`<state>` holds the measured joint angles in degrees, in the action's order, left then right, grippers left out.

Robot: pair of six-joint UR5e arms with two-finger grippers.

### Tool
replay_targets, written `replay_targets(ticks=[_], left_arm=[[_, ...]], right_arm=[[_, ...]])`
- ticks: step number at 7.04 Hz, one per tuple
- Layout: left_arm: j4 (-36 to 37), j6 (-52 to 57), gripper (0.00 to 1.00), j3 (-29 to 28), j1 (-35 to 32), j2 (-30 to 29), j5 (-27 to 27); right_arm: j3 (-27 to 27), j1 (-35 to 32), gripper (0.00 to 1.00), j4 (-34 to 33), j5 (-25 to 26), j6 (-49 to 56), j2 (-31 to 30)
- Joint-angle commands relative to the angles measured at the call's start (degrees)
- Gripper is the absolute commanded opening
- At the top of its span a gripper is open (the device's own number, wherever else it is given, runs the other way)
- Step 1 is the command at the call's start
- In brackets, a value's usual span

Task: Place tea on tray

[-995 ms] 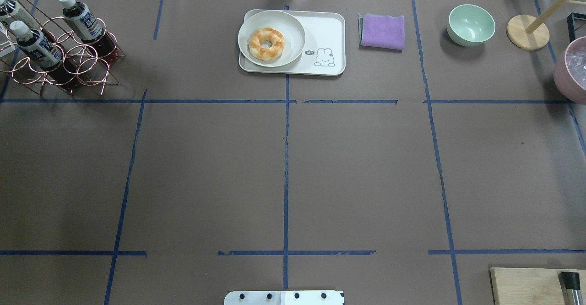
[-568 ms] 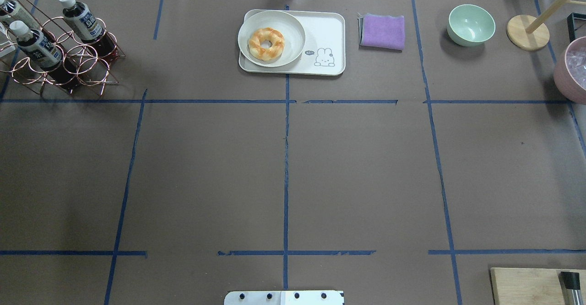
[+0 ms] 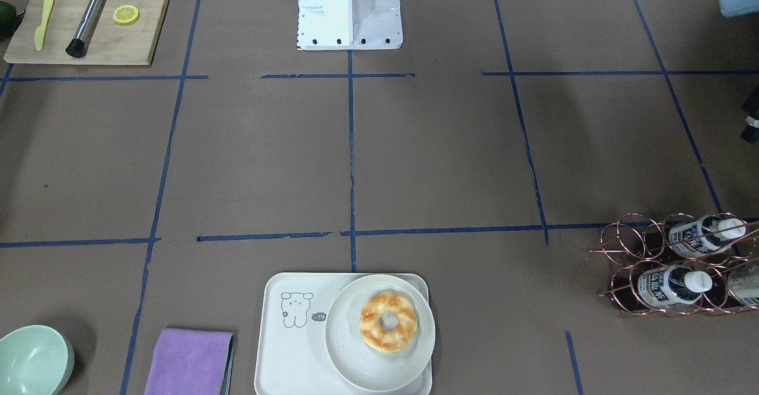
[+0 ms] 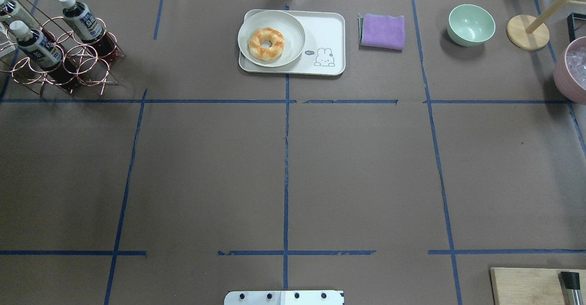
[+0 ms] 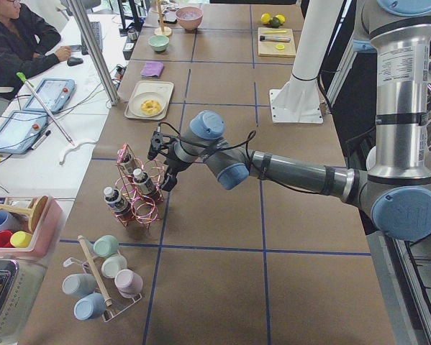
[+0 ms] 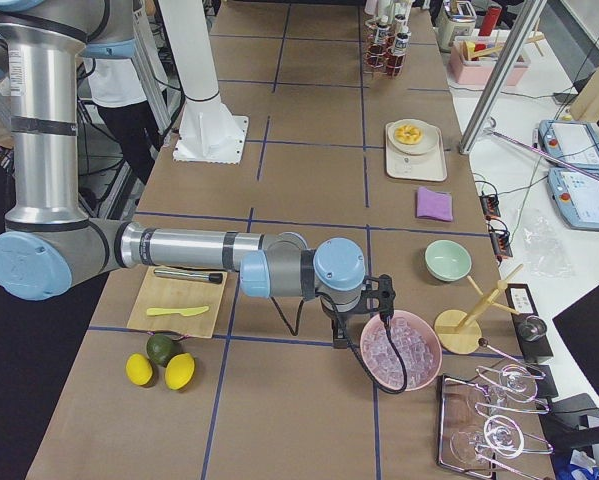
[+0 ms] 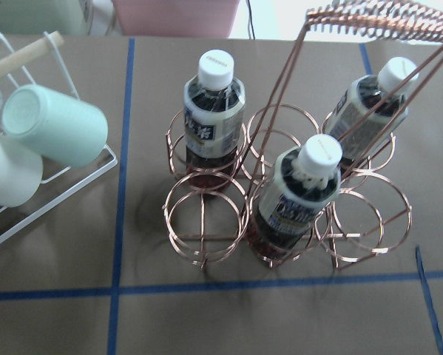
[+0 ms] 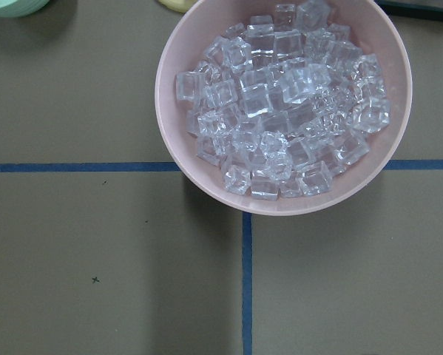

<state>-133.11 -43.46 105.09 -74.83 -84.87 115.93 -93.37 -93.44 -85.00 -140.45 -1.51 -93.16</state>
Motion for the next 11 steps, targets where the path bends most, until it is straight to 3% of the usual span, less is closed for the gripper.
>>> replay_targets(ticks=[1,2,3,6,11], left_arm=[[-4.2,-6.3,1.00,-0.6,7.3,-1.4,-14.2],[-6.9,-7.0,1.00,-1.5,10.9,-2.6,-20.6],[-7.2,-7.1,1.00,-2.9,12.2,-4.1,-23.0],[-15.9,-6.9,0.98,-13.8,12.2,-8.5,-23.2],[-16.0,-6.4,0.83,-17.5,12.2,-10.8,-23.2]], right_arm=[[-0.1,0.0,1.00,-0.1,-0.1,-0.2,0.2],[-0.1,0.0,1.00,-0.1,-0.1,-0.3,0.3],[-0.1,0.0,1.00,-0.1,-0.1,-0.2,0.3],[-0.3,0.0,1.00,-0.1,-0.1,-0.3,0.3],[-0.4,0.0,1.00,-0.1,-0.2,-0.3,0.4]])
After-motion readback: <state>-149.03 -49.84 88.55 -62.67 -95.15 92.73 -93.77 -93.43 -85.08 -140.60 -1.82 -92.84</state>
